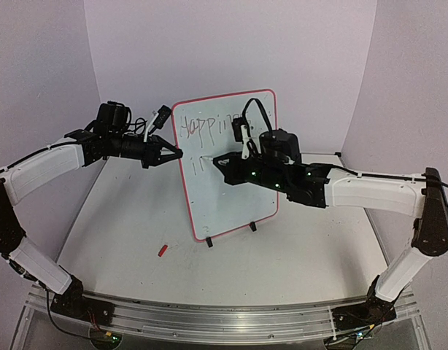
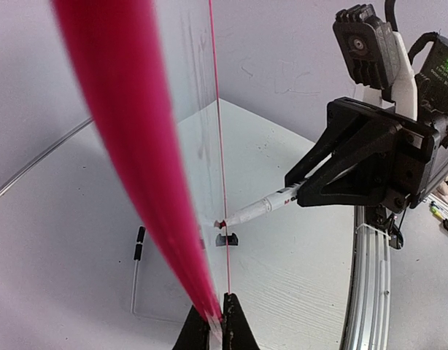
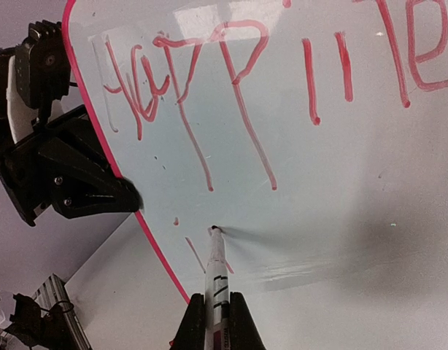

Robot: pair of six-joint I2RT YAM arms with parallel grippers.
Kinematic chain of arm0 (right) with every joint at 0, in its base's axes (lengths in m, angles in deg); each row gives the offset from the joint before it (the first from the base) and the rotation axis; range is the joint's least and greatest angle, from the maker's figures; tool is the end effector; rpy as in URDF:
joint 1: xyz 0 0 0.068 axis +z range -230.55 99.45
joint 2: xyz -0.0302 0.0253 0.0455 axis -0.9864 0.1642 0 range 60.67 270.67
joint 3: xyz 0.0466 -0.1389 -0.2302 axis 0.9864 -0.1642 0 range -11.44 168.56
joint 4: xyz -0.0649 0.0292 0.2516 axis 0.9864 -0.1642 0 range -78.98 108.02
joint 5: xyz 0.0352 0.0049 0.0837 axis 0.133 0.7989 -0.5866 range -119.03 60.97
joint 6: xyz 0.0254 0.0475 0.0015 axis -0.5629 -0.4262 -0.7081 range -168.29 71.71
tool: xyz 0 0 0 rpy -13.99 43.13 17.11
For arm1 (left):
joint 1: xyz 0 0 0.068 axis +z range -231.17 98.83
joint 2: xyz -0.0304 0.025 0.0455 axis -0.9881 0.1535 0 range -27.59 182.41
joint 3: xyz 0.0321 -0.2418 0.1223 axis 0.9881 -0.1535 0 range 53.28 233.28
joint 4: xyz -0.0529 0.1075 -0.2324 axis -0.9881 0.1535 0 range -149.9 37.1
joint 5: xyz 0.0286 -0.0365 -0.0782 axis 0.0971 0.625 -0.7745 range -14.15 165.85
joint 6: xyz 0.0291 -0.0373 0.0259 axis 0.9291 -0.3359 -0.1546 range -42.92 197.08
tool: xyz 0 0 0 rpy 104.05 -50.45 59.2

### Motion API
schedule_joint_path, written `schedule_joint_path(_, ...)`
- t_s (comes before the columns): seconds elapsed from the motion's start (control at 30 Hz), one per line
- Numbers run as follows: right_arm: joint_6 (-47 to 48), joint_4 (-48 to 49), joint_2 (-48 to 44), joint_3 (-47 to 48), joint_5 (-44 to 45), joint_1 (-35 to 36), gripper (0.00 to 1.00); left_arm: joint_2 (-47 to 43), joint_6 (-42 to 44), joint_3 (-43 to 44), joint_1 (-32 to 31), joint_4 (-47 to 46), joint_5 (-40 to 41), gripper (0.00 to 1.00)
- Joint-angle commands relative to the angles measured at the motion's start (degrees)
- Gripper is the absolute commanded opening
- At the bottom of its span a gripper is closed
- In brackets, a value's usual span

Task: Write a sentence on the whiteboard
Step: Write on the whiteboard with the whiteboard.

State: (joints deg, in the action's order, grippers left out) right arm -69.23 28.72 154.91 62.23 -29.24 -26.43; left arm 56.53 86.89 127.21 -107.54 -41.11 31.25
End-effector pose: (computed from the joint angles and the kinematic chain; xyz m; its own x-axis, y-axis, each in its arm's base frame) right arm 0.2331 0.3226 0.3282 -0.3841 0.0787 -0.9199 -0.7228 0.5943 0.3526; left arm 0.2860 -0.1697 0.3437 -0.2799 0.2742 -0.9200 0.9279 0.3230 -0.1860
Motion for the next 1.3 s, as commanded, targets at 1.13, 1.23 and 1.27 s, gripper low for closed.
schedule_joint_path(1.13,-4.27,-2.43,-1.87,-5.5,5.89,-0.6,0.0,1.48,4.11,-1.34,-1.75,9.79,1.06,0.0)
schedule_joint_path(1.23,-4.25,-2.44,-1.98,-5.52,5.66,-0.6,0.0,1.32,4.13,-1.42,-1.75,9.8,1.12,0.0)
schedule_joint_path(1.27,-4.21,-2.44,-2.08,-5.55,5.61,-0.58,0.0,1.32,4.12,-1.42,-1.75,9.82,1.17,0.0)
